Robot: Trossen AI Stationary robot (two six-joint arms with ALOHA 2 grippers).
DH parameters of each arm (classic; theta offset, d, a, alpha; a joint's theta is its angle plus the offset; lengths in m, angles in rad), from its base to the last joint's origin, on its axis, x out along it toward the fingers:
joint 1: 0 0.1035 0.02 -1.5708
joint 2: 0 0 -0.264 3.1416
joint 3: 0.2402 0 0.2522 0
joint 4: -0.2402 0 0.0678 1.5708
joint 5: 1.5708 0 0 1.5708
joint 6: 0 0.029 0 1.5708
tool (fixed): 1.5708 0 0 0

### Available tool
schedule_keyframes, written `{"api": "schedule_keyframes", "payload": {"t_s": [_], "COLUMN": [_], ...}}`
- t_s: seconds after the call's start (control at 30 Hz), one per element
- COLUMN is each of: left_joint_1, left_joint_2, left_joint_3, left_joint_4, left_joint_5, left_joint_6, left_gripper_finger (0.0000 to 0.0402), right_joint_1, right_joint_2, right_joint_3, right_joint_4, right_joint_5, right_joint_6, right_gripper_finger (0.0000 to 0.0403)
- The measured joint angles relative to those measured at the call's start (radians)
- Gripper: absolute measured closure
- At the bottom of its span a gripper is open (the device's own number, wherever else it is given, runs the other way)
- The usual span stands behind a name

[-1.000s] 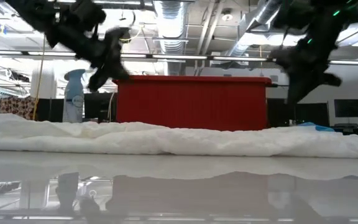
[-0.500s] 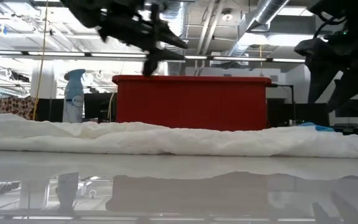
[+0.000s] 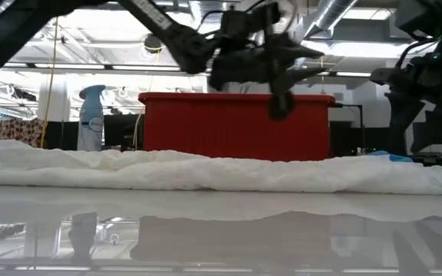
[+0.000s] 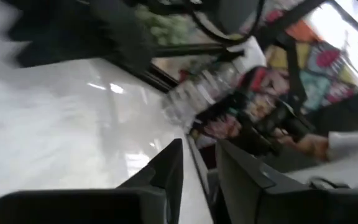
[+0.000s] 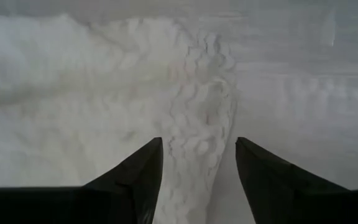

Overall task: Fold laundry
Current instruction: Fold the white blouse

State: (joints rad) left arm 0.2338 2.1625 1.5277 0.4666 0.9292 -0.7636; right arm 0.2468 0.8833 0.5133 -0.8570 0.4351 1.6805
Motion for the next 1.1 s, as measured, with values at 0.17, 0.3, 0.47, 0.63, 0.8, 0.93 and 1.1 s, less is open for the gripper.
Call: {"api": "schedule_keyframes", "payload": {"t_s": [0.17,0.3,0.47,0.63,0.8,0.93,1.1], "left_joint_1": [-0.028,-0.026,-0.032,-0.05,-0.048,-0.043,-0.044], "left_joint_2": [0.118,0.164,0.184,0.183,0.182,0.182,0.182], "left_joint_3": [0.141,0.178,0.179,0.179,0.179,0.179,0.179], "left_joint_4": [-0.059,-0.166,-0.312,-0.41,-0.415,-0.432,-0.461], "left_joint_5": [0.037,-0.066,-0.209,-0.334,-0.384,-0.419,-0.445], "left_joint_6": [0.02,0.105,0.217,0.357,0.378,0.412,0.444], "left_gripper_finger": [0.0371,0.0397,0.0401,0.0401,0.0401,0.0401,0.0401], "right_joint_1": [0.016,0.04,0.073,0.096,0.103,0.092,0.054], "right_joint_2": [-0.001,-0.001,-0.001,-0.001,0.0,0.022,0.105], "right_joint_3": [0.0,0.0,0.0,0.0,0.0,0.001,0.001], "right_joint_4": [-0.009,-0.006,0.012,0.044,0.046,0.051,0.069], "right_joint_5": [0.017,0.046,0.064,0.065,0.049,0.003,-0.038], "right_joint_6": [0.047,0.091,0.102,0.078,0.116,0.119,0.153], "right_gripper_finger": [0.019,0.0217,0.0315,0.0387,0.0291,0.0176,0.0075]}}
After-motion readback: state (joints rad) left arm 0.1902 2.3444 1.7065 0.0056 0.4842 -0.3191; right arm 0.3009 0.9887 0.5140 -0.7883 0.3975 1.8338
